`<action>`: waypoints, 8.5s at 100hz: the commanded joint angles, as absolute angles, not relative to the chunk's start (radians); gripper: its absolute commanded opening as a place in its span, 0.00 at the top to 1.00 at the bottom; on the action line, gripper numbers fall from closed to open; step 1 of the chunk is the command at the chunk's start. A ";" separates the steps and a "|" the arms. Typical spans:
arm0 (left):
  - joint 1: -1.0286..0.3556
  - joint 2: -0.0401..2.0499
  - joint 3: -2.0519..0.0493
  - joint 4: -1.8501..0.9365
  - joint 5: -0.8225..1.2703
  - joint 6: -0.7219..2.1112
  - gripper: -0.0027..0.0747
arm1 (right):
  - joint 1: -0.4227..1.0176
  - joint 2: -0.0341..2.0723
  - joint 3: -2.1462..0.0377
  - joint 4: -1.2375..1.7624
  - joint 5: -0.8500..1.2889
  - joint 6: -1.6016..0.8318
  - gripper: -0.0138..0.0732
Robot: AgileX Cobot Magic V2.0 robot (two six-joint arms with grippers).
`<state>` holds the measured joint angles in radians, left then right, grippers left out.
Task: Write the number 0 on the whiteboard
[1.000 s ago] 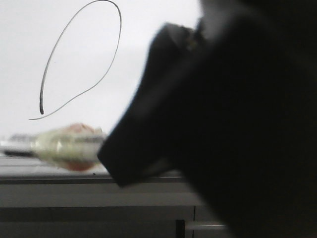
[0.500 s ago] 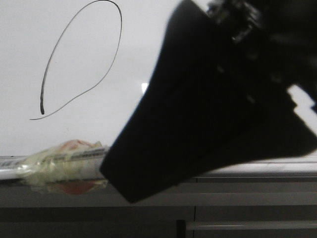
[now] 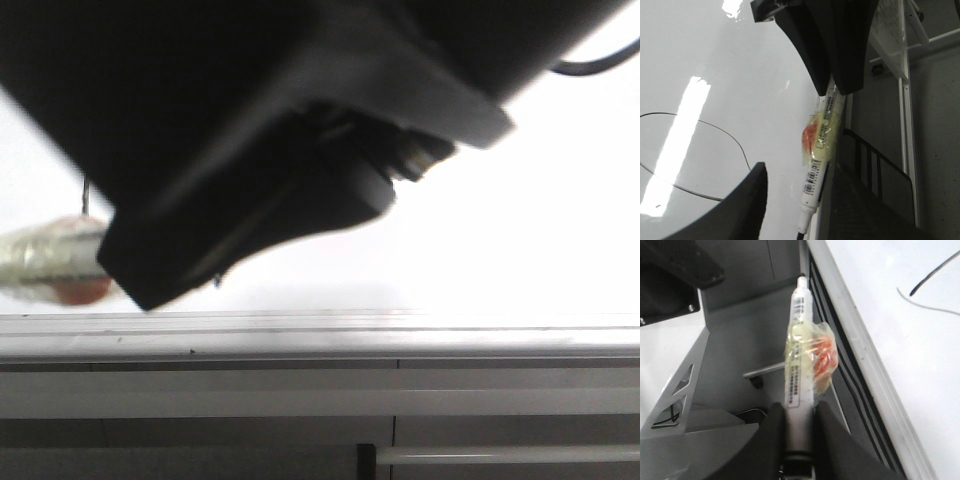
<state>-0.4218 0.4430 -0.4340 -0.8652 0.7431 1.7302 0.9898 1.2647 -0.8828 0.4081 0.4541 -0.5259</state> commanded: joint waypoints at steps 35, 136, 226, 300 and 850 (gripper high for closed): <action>-0.430 0.632 -0.462 -0.929 0.631 1.834 0.60 | 0.989 1.242 -0.921 0.407 0.390 -0.523 0.92; -0.468 0.807 -0.462 -1.148 0.603 2.102 0.99 | 0.989 1.242 -0.921 0.416 0.362 -0.523 0.92; -0.468 0.807 -0.436 -1.761 0.143 1.725 0.99 | 0.648 0.888 -0.876 0.322 0.481 -0.523 0.85; -0.468 0.951 -0.429 -1.846 0.115 1.573 0.99 | 0.523 0.629 -0.475 0.304 0.310 -0.523 0.92; -0.468 0.184 -0.381 -1.390 0.429 1.294 0.99 | 0.523 -0.007 -0.452 0.288 0.615 -0.523 0.92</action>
